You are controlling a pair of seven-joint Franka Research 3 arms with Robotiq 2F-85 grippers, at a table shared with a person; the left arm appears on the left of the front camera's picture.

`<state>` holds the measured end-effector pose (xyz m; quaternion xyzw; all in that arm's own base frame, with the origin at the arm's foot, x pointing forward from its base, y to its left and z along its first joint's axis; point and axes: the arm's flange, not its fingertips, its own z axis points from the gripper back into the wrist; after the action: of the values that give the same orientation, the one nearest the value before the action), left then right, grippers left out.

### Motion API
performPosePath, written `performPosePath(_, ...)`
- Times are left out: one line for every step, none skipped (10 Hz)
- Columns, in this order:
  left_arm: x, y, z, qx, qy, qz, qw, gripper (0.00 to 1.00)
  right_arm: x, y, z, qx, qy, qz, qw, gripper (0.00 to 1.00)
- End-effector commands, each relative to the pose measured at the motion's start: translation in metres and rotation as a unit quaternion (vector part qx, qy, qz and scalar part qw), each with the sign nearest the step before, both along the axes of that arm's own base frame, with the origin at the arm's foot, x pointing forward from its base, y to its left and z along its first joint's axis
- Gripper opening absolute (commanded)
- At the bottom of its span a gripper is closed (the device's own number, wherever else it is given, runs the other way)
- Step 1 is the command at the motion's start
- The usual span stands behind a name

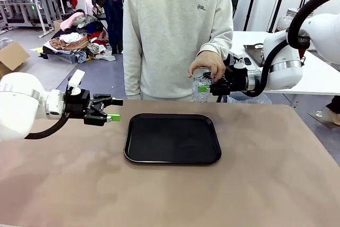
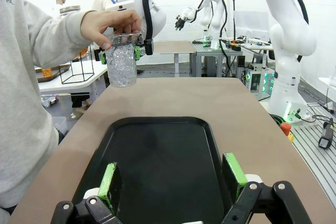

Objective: Pour the drink into the iced cup.
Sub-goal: Open the gripper to release the iced cup you were holding.

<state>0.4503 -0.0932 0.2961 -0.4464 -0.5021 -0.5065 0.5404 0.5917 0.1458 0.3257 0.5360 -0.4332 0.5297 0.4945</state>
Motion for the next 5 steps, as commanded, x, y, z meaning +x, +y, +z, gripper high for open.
performPosePath(-0.0005, 0.0003, 0.0012, -0.001, -0.003, 0.000, 1.000, 1.00, 0.0001, 0.0008, 0.0035, 0.001, -0.002, 0.001, 1.000, 0.69)
performPosePath(-0.0005, 0.0003, 0.0012, -0.001, -0.003, 0.000, 1.000, 1.00, 0.0001, 0.0008, 0.0035, 0.001, -0.002, 0.001, 1.000, 0.69)
performPosePath(-0.0005, 0.0003, 0.0012, -0.001, -0.003, 0.000, 1.000, 1.00, 0.0000, 0.0000, 0.0000, 0.000, 0.000, 0.000, 1.000, 0.69)
performPosePath(-0.0005, 0.0003, 0.0012, -0.001, -0.003, 0.000, 1.000, 1.00, -0.0010, -0.0012, 0.0003, 0.002, 0.005, 0.001, 1.000, 0.84)
performPosePath(-0.0005, 0.0003, 0.0012, -0.001, -0.003, 0.000, 1.000, 1.00, -0.0029, -0.0040, 0.0000, -0.002, 0.014, 0.007, 1.000, 1.00)
